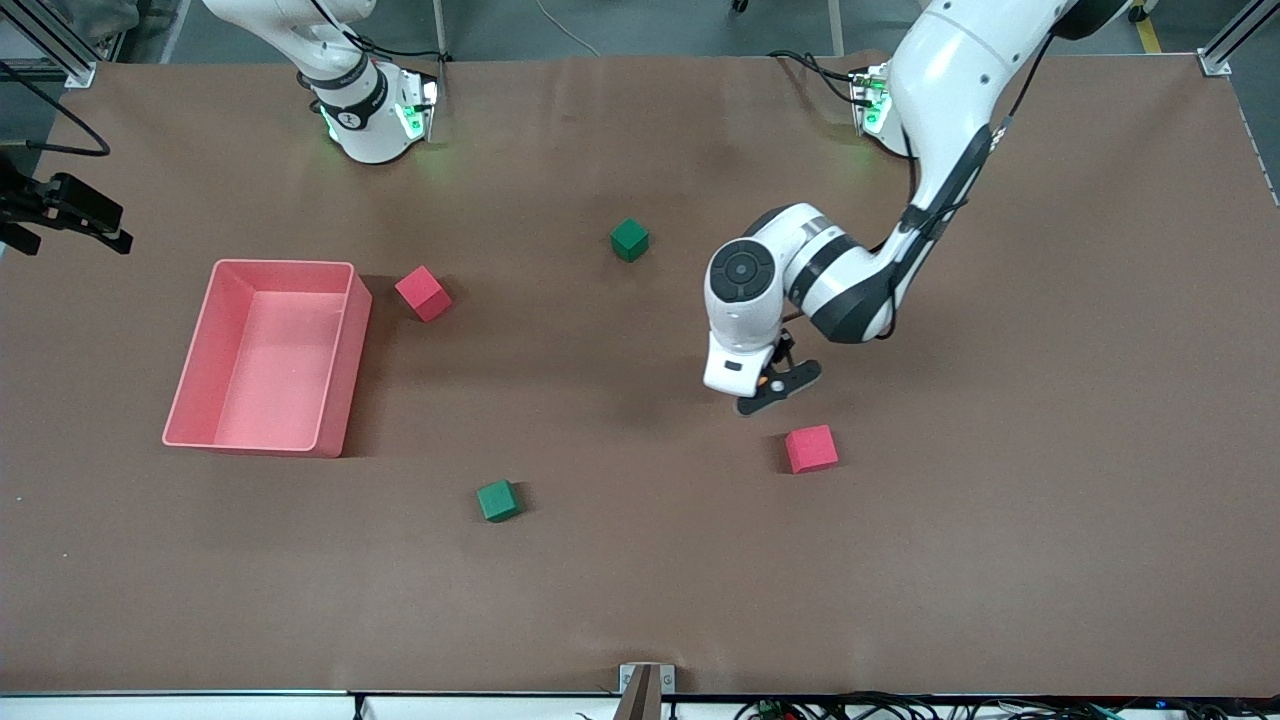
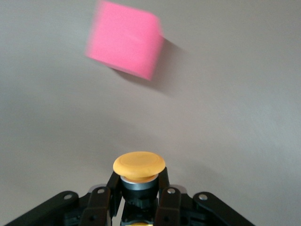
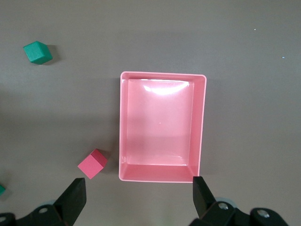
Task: Place and upright button with both arms
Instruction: 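Lift the button and carry it away from the tray with the left gripper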
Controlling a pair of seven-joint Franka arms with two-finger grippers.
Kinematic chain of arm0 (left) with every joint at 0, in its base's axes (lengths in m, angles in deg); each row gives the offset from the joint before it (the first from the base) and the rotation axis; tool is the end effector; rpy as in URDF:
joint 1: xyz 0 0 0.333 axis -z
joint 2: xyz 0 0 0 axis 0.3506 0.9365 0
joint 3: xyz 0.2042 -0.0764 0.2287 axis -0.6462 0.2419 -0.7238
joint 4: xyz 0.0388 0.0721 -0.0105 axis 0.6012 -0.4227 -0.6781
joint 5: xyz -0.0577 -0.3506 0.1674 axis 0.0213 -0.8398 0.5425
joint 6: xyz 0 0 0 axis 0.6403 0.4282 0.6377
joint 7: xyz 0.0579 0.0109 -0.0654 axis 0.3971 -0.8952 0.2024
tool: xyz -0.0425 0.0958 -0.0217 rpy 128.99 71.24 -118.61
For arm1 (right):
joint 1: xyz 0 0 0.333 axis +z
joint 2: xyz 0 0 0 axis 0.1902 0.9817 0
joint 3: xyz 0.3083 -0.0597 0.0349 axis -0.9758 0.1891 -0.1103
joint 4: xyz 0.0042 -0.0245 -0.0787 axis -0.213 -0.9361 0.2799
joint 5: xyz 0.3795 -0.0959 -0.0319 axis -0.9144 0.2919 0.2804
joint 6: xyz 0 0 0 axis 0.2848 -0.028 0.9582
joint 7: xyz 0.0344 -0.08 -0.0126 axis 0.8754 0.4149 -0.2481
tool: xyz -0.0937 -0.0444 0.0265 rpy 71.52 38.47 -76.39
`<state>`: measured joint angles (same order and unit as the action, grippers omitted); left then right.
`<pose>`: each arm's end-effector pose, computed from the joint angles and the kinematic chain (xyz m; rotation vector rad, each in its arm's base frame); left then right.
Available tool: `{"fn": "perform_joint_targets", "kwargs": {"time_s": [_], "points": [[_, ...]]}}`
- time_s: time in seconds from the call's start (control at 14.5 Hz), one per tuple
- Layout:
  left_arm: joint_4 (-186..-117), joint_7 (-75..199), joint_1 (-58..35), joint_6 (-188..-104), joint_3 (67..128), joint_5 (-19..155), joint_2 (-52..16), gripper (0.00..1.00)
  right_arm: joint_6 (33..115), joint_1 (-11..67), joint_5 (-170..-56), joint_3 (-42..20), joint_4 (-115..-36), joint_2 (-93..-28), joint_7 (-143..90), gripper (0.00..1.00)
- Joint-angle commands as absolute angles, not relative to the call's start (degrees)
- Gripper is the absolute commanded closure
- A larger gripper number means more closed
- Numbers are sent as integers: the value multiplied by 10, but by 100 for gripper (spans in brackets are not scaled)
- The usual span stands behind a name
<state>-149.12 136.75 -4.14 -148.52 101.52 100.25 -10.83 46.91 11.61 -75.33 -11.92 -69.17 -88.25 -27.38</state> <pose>0.5449 -0.3751 0.2752 -2.8469 -0.8265 -0.0788 0.5252 -0.0387 0.6426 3.1274 0.0079 0.0047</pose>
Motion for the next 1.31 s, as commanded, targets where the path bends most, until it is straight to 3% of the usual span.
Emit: {"fn": "perform_joint_targets", "kwargs": {"time_s": [0.0,0.62,0.9,1.24], "points": [[-1510,1443,-70,-1436,1016,1014,-146,100,471,104,-753,-126,-697,-889,-274,0],[-1622,1459,-210,-1370,1016,1043,-297,100,472,104,-753,-126,-697,-889,-274,0],[-1664,1551,-240,-1357,1017,1175,-289,100,470,108,-753,-126,-697,-889,-274,0],[-1699,1789,-263,-1360,1017,1386,-220,100,467,111,-753,-128,-697,-889,-275,0]]}}
